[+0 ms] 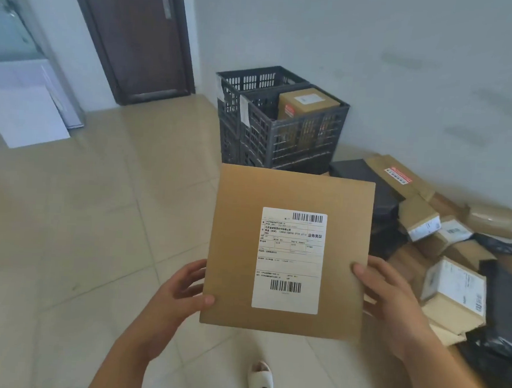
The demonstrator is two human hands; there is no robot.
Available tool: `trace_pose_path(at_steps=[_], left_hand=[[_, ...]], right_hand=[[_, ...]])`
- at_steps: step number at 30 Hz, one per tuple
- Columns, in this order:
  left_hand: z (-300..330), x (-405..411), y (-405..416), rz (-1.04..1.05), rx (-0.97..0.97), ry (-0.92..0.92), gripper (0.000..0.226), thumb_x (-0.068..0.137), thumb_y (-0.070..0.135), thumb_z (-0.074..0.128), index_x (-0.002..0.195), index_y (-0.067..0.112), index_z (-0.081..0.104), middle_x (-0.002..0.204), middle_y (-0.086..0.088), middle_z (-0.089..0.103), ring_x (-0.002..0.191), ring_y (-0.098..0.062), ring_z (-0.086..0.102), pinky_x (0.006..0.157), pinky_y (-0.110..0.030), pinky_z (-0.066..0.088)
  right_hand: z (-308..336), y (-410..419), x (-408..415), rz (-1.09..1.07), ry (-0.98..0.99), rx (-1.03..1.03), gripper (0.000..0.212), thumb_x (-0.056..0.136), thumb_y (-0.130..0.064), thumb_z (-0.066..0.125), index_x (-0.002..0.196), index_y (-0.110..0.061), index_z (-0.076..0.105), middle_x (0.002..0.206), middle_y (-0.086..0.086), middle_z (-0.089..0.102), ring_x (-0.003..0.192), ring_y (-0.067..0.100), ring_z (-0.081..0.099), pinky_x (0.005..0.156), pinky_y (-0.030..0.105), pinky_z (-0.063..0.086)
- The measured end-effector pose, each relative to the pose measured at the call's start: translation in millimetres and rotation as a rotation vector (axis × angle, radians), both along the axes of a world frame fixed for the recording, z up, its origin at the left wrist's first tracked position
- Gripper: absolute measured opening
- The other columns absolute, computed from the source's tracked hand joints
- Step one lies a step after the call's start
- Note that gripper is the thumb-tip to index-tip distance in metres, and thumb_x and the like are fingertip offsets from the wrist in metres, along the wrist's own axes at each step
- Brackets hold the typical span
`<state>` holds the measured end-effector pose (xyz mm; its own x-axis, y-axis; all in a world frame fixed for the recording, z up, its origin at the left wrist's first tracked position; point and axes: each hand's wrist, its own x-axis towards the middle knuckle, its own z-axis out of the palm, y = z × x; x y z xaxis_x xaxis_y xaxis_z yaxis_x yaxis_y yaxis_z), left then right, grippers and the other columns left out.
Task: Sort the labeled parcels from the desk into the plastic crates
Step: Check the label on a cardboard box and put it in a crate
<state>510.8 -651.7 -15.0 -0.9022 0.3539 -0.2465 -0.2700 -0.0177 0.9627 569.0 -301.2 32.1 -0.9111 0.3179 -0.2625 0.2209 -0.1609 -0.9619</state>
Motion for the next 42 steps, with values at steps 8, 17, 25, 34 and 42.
trace_pose_path(at_steps=[8, 17, 25, 34, 42], left_hand=[[26.9, -125.1, -6.0, 0.059, -0.054, 0.019, 0.086, 0.061, 0.029, 0.086, 0.142, 0.025, 0.058, 0.14, 0.0, 0.066, 0.124, -0.027, 0.066, 0.101, -0.047, 0.049], [15.1, -230.9, -24.3, 0.202, -0.018, -0.014, 0.088, 0.058, 0.025, 0.086, 0.142, 0.028, 0.058, 0.139, -0.003, 0.066, 0.124, -0.027, 0.065, 0.098, -0.046, 0.049], [-2.4, -371.2, -55.8, 0.176, -0.011, -0.028, 0.086, 0.059, 0.025, 0.085, 0.14, 0.031, 0.059, 0.14, -0.001, 0.066, 0.126, -0.026, 0.064, 0.1, -0.047, 0.049], [12.9, -581.5, -112.0, 0.057, 0.02, -0.039, 0.083, 0.06, 0.024, 0.082, 0.139, 0.034, 0.059, 0.139, -0.001, 0.066, 0.124, -0.029, 0.064, 0.098, -0.045, 0.048], [12.8, -723.9, -104.9, -0.112, -0.012, -0.079, 0.087, 0.059, 0.027, 0.08, 0.142, 0.035, 0.055, 0.138, -0.002, 0.065, 0.124, -0.029, 0.063, 0.097, -0.042, 0.047]], right_hand=[[-7.4, 6.6, -156.3, 0.142, 0.013, -0.108, 0.042, 0.085, -0.031, 0.07, 0.127, -0.029, 0.064, 0.11, -0.005, 0.078, 0.099, 0.016, 0.076, 0.08, 0.037, 0.055], [-20.3, -14.5, -303.2, 0.307, -0.01, -0.157, 0.056, 0.076, -0.038, 0.078, 0.129, -0.03, 0.064, 0.117, -0.004, 0.077, 0.104, 0.019, 0.075, 0.096, 0.047, 0.054], [-37.9, -40.0, -436.3, 0.323, -0.025, -0.174, 0.073, 0.062, -0.038, 0.088, 0.13, -0.027, 0.065, 0.121, 0.002, 0.075, 0.103, 0.022, 0.075, 0.085, 0.041, 0.054], [-2.7, -90.8, -613.5, 0.324, -0.049, -0.04, 0.109, 0.044, -0.066, 0.094, 0.139, -0.029, 0.058, 0.128, 0.001, 0.073, 0.116, 0.028, 0.071, 0.107, 0.056, 0.049], [-12.1, -92.6, -695.9, 0.161, -0.049, -0.117, 0.076, 0.065, -0.045, 0.086, 0.135, -0.025, 0.064, 0.129, 0.006, 0.073, 0.117, 0.033, 0.07, 0.108, 0.061, 0.047]])
